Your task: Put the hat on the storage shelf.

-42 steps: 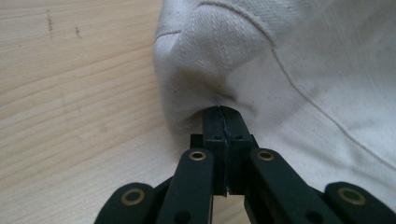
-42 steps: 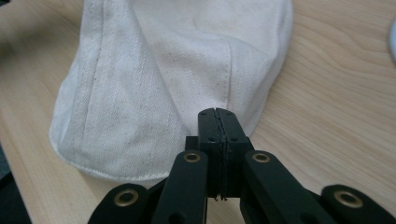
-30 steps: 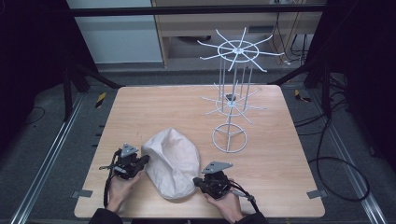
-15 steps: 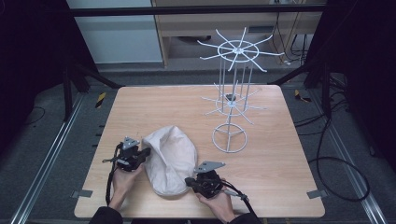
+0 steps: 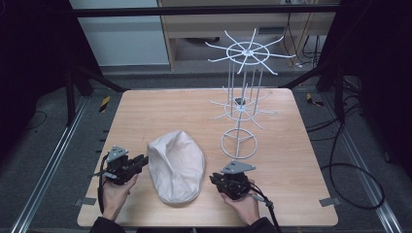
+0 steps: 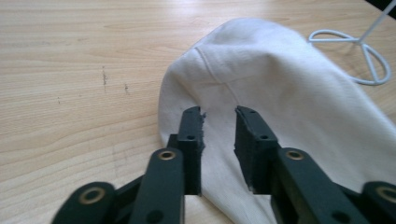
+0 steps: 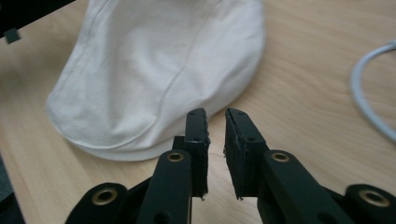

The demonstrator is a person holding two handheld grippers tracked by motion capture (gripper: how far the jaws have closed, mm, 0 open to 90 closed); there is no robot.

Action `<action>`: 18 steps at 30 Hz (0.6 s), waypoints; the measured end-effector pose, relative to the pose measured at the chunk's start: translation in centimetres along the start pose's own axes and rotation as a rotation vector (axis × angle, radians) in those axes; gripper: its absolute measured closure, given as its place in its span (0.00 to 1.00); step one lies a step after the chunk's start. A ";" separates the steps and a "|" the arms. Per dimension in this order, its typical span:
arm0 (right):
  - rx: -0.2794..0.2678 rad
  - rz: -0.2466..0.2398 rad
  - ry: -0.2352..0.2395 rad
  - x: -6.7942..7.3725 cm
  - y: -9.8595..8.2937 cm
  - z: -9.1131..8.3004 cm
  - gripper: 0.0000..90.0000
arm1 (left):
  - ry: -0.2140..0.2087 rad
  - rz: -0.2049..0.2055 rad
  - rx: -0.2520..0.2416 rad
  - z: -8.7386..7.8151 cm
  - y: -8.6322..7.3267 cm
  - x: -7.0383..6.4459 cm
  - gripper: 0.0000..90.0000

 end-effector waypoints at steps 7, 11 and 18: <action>-0.027 0.003 -0.129 -4.0 -0.6 -3.3 0.75 | -0.007 0.054 0.007 -0.7 -0.2 -2.3 0.63; -0.023 0.011 -0.198 -6.4 -1.7 -5.2 0.73 | -0.020 0.074 0.028 -0.8 -0.8 -3.8 0.57; -0.040 0.060 -0.270 -9.3 -3.0 -7.9 0.70 | -0.032 0.109 0.042 -1.0 -1.7 -6.4 0.48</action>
Point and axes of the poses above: each handheld gripper's, and its own axes: z roughly forward along the jaws, y roughly out of its top, x roughly to its left, the point moved 10 cm from there along z, roughly forward along the jaws, and after that the axes turned 13 degrees about -z, right-handed, at the moved point
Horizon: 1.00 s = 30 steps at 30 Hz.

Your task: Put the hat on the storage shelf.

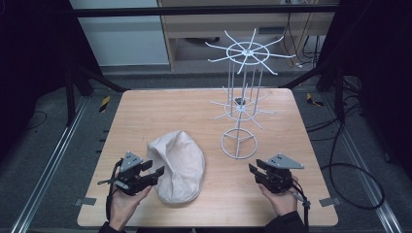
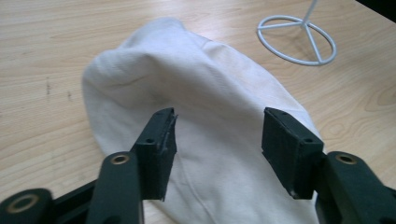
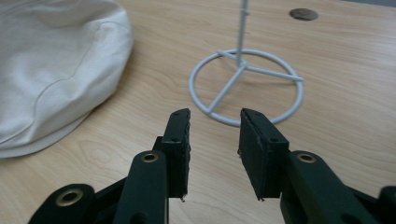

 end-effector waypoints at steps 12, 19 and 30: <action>0.036 0.017 -0.050 -2.2 -1.9 -0.4 0.62 | 0.040 0.011 0.025 2.2 -0.9 -3.1 0.32; 0.050 0.009 -0.057 -2.5 -2.3 -0.1 0.60 | 0.114 0.022 0.037 4.0 -1.2 -3.3 0.31; 0.066 0.005 -0.058 -2.5 -2.5 0.2 0.59 | 0.123 -0.027 0.089 5.0 -2.0 -2.8 0.63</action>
Point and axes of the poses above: each handheld gripper's, and its own axes: z roughly forward along the jaws, y roughly out of its top, x roughly to its left, the point moved 10 cm from there along z, roughly forward along the jaws, and after that the axes turned 13 degrees about -z, right-handed, at the moved point
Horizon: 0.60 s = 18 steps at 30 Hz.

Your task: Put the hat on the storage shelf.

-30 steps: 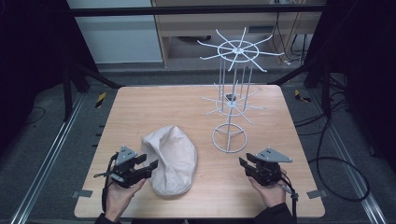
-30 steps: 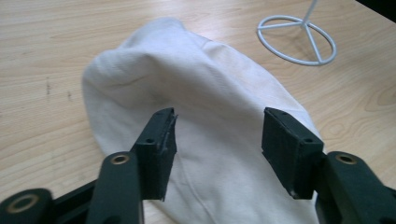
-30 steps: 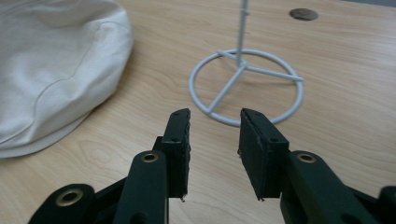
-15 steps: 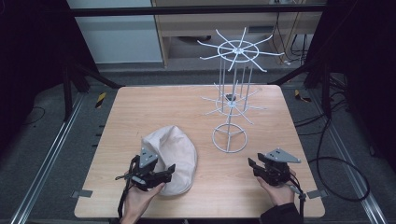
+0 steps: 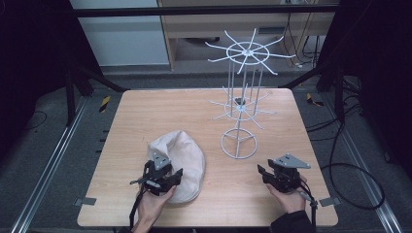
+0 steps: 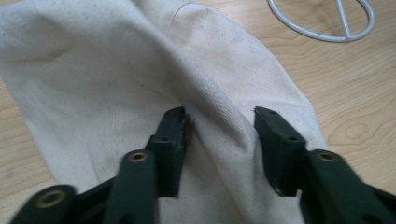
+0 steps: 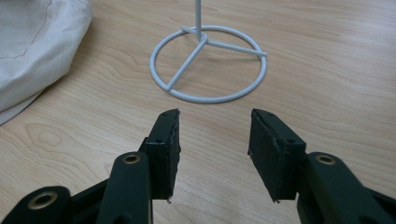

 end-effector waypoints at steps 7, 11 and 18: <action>0.001 0.000 0.001 -0.1 0.0 0.0 0.59 | -0.019 -0.021 0.009 -0.5 0.5 1.2 0.89; 0.006 -0.002 0.000 -0.2 -0.1 0.0 0.60 | -0.037 -0.025 0.001 -1.0 0.9 2.4 0.93; 0.009 -0.004 0.002 -0.1 -0.2 0.1 0.60 | -0.073 0.005 0.010 -2.4 1.1 4.6 0.93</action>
Point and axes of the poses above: each handheld gripper's, and its own axes: z roughly forward along the jaws, y roughly out of its top, x roughly to its left, the point moved 10 cm from there along z, roughly forward along the jaws, and after that the axes turned 13 degrees about -z, right-handed, at the moved point
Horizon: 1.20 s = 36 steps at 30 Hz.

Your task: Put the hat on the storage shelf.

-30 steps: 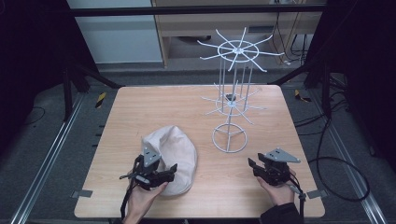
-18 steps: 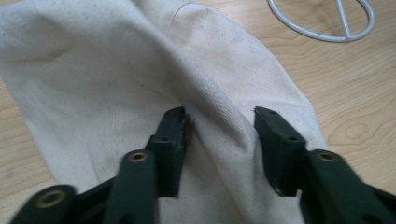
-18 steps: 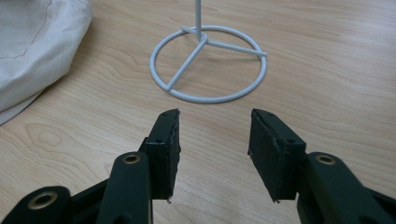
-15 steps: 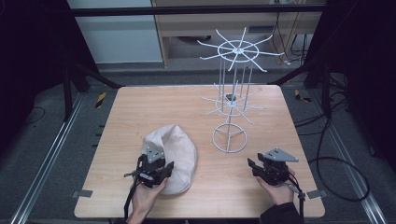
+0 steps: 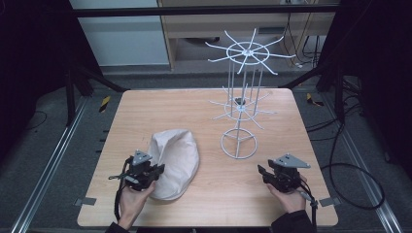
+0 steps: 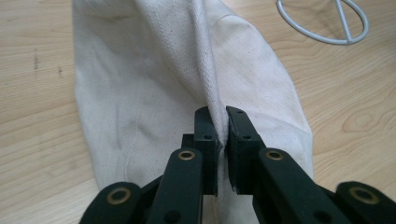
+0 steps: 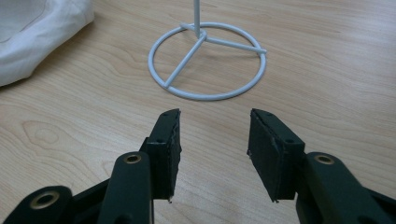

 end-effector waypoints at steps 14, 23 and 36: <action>0.004 0.001 0.006 0.2 -0.1 0.1 0.60 | 0.020 0.072 -0.014 -0.9 0.3 2.1 0.79; 0.004 0.006 0.005 0.0 -0.2 0.1 0.60 | 0.036 0.046 -0.045 -1.9 2.6 2.1 0.51; 0.011 0.010 0.005 -0.2 -0.2 0.1 0.59 | 0.085 0.000 -0.013 1.1 4.9 3.4 0.52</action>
Point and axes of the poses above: each handheld gripper's, and its own axes: z roughly forward along the jaws, y roughly out of its top, x roughly to its left, the point moved 10 cm from there along z, roughly forward along the jaws, and after that the axes turned 13 degrees about -z, right-handed, at the moved point
